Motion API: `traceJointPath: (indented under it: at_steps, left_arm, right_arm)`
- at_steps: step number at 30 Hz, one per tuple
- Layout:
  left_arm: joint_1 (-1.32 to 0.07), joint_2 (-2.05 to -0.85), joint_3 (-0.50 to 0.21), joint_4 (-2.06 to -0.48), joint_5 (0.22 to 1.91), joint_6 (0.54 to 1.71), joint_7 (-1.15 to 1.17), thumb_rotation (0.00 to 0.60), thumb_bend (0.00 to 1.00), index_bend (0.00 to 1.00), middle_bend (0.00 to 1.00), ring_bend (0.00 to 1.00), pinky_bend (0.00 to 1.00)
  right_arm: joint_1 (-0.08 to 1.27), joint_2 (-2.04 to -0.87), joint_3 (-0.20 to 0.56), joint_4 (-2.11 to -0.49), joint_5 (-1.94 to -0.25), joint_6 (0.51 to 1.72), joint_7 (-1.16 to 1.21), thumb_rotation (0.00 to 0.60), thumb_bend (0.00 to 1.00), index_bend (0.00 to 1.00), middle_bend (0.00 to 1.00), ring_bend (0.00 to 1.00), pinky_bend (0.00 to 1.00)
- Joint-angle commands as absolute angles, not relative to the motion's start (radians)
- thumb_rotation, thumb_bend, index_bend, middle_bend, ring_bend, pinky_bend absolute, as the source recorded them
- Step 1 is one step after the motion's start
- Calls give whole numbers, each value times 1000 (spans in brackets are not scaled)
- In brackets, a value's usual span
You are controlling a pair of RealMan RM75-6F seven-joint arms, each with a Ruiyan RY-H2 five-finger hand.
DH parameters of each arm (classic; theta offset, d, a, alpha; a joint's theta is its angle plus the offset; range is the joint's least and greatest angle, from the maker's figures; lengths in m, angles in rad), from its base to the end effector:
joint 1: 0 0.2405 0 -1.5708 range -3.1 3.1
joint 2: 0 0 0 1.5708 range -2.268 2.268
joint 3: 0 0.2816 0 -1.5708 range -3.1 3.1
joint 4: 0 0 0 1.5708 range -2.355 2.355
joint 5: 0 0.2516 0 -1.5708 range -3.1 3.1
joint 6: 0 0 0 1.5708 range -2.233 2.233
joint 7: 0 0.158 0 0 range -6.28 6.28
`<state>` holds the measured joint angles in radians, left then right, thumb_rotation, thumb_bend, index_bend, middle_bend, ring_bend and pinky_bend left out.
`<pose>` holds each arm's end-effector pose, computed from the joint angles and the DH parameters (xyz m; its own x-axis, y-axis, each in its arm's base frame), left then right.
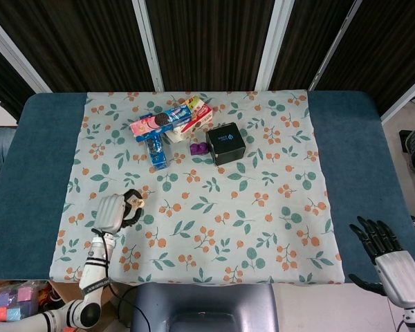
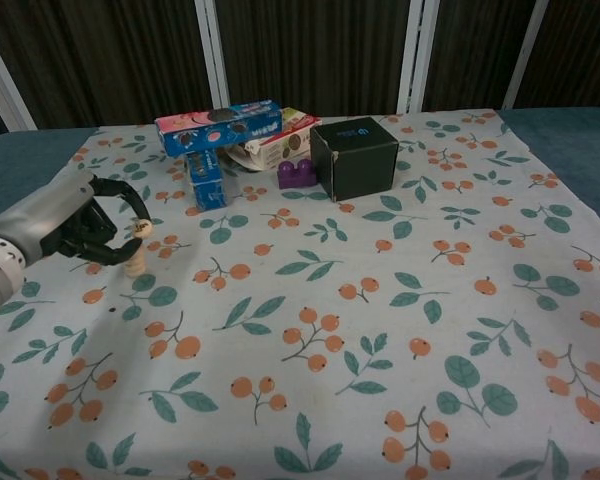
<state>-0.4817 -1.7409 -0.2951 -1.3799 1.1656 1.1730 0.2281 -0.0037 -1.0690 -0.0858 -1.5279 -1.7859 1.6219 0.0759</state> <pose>-0.2111 0.3521 -0.0677 0.1314 0.1163 0.9845 0.9901 -0.0649 -0.1245 -0.3507 -0.1313 0.1394 0.4428 -0.0537 0.8950 -0.8813 -0.2097 0.4234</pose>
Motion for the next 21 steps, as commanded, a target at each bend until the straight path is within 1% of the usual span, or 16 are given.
traceJointPath:
  at_steps: [1, 8, 21]
  left_arm:
    - [-514, -1737, -337, -1357, 1109, 1147, 258, 600, 416, 507, 1000, 1000, 1000]
    - [-536, -1744, -335, -1335, 1065, 1132, 283, 600, 416, 499, 1000, 1000, 1000]
    - [-544, -1750, -297, -1309, 1040, 1121, 296, 600, 416, 493, 1000, 1000, 1000]
  right_arm:
    - [-3, -1070, -85, -1529, -1784, 1620, 73, 600, 142, 0, 0, 0, 0]
    - [-2, -1071, -83, -1531, -1779, 1615, 68, 600, 142, 0, 0, 0, 0]
    - [-4, -1069, -83, -1530, -1780, 1622, 77, 600, 142, 0, 0, 0, 0]
